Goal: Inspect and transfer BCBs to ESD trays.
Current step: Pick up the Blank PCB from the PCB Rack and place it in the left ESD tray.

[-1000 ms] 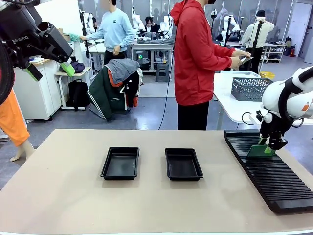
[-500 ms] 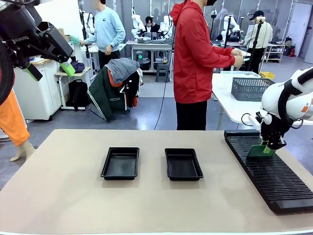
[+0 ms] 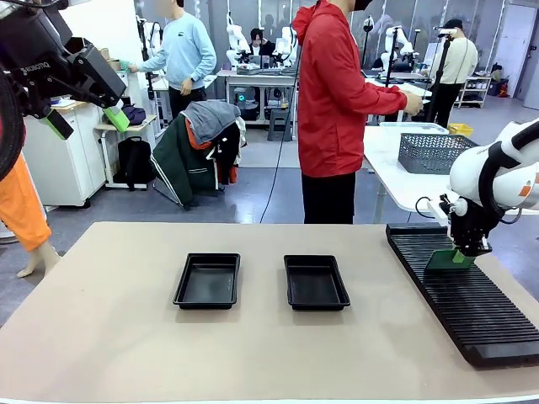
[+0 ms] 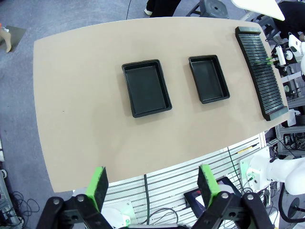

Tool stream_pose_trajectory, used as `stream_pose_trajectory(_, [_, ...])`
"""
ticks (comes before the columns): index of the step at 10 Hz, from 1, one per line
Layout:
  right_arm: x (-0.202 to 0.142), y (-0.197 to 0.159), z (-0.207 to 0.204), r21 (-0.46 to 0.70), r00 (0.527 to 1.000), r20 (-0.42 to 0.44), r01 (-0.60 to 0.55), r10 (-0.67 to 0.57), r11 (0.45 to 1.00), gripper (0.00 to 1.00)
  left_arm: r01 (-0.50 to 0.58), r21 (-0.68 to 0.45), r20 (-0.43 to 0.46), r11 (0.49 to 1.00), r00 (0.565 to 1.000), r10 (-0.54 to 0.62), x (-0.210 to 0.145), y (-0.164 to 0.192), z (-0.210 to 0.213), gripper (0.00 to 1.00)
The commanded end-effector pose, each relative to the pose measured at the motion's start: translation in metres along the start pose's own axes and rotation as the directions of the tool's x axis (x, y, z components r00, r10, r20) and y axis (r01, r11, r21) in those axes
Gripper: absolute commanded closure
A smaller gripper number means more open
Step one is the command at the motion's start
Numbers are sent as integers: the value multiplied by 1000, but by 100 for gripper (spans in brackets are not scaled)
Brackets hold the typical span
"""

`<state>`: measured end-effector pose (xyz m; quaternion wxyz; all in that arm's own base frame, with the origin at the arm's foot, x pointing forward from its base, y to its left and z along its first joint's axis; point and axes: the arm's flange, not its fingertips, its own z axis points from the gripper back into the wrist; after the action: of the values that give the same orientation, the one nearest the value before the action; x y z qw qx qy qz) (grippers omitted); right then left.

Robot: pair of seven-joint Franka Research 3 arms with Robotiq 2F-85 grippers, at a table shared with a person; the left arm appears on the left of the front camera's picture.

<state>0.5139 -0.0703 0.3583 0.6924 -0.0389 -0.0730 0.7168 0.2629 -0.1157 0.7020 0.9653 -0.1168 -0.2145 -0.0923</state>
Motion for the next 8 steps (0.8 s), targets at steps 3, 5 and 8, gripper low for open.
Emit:
stream_pose_trajectory(3, [1, 8, -4, -25, 1000, -19, 16, -17, 1000, 90, -2, 6, -2, 1000, 1000, 2, 0, 0, 0, 0])
stream_pose_trajectory(5, [1, 10, -2, -22, 1000, -17, 20, -21, 1000, 97, -2, 6, -2, 1000, 1000, 2, 0, 0, 0, 0])
stream_pose_trajectory(8, [-2, 11, 12, -29, 999, -26, 34, -35, 999, 100, -2, 6, -2, 1000, 1000, 2, 0, 0, 0, 0])
